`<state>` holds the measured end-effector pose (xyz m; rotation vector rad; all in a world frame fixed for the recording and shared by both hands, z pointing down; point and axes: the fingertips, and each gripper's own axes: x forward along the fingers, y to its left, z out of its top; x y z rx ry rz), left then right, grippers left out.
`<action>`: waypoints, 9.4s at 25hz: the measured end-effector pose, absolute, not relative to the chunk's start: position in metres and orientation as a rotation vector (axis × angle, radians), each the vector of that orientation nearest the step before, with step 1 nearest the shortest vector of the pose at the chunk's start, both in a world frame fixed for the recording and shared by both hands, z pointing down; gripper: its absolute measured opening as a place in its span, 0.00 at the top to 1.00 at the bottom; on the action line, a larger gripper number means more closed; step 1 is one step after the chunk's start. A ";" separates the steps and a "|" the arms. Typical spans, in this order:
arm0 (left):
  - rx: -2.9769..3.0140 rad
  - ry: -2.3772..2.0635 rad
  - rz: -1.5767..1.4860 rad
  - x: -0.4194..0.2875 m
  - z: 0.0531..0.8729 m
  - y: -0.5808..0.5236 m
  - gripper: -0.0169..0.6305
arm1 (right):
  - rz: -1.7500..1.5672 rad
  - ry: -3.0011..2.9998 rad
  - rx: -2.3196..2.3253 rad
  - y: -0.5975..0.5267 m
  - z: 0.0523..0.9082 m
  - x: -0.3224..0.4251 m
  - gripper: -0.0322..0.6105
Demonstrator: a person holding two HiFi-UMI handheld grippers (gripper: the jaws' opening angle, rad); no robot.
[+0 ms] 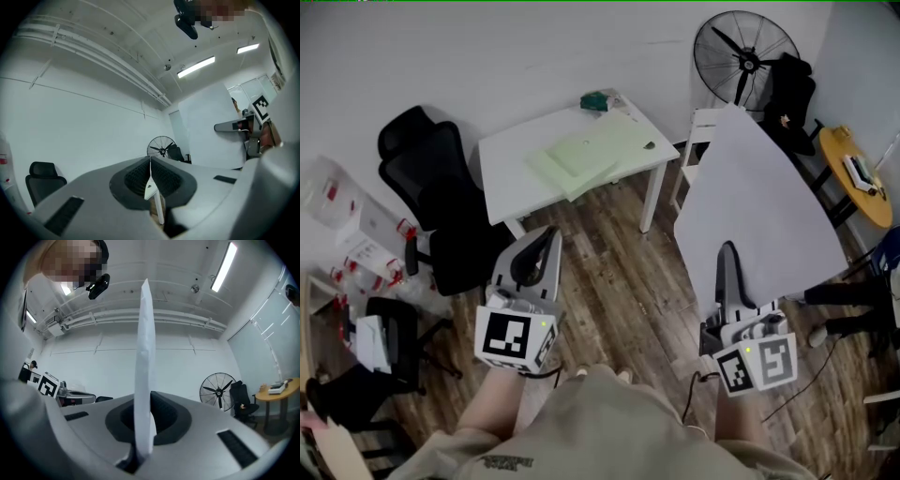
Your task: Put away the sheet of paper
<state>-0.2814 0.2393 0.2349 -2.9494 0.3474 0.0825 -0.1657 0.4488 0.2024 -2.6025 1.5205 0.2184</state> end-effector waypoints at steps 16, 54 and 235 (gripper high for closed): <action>-2.956 0.355 0.049 -0.272 0.252 0.253 0.94 | 0.193 1.591 -2.623 0.454 0.226 -0.161 0.91; -3.031 0.291 -0.152 -0.047 0.305 -0.040 0.94 | -0.104 1.633 -2.721 0.144 0.278 0.065 0.91; -3.093 1.344 -1.139 0.051 0.602 -0.258 0.94 | -1.067 2.844 -1.917 -0.263 0.567 0.244 0.85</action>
